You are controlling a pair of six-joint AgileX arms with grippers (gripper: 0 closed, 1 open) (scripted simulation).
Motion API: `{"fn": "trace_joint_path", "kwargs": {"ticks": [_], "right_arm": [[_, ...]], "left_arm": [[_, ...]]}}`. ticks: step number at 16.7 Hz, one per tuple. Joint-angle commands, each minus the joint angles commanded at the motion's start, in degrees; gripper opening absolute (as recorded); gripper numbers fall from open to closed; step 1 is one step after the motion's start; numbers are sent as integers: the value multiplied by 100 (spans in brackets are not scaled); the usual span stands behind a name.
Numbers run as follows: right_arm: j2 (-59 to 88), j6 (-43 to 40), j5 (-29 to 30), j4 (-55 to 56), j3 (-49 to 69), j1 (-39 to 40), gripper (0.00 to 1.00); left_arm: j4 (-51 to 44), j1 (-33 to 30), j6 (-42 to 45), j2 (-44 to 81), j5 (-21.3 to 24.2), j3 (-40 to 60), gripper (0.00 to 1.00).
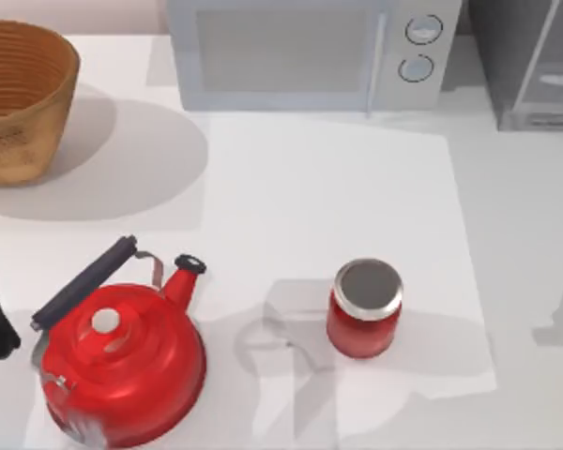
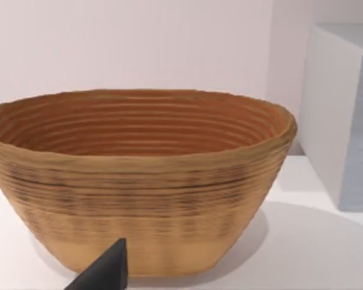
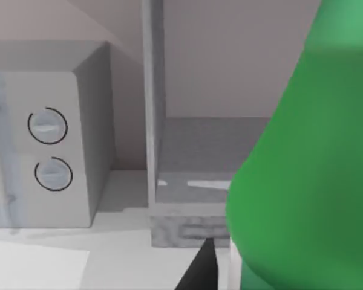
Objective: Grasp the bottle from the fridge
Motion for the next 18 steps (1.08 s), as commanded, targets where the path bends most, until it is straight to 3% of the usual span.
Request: {"fn": "trace_joint_path", "kwargs": {"ticks": [11,18], "right_arm": [[-352,-11,183,-198,-165,197,0],[2112,-95,1330,1357,1041,1318,0]], "left_arm": [[0,0,0,0,0,0,100],[0,0,0,0,0,0,100]]}}
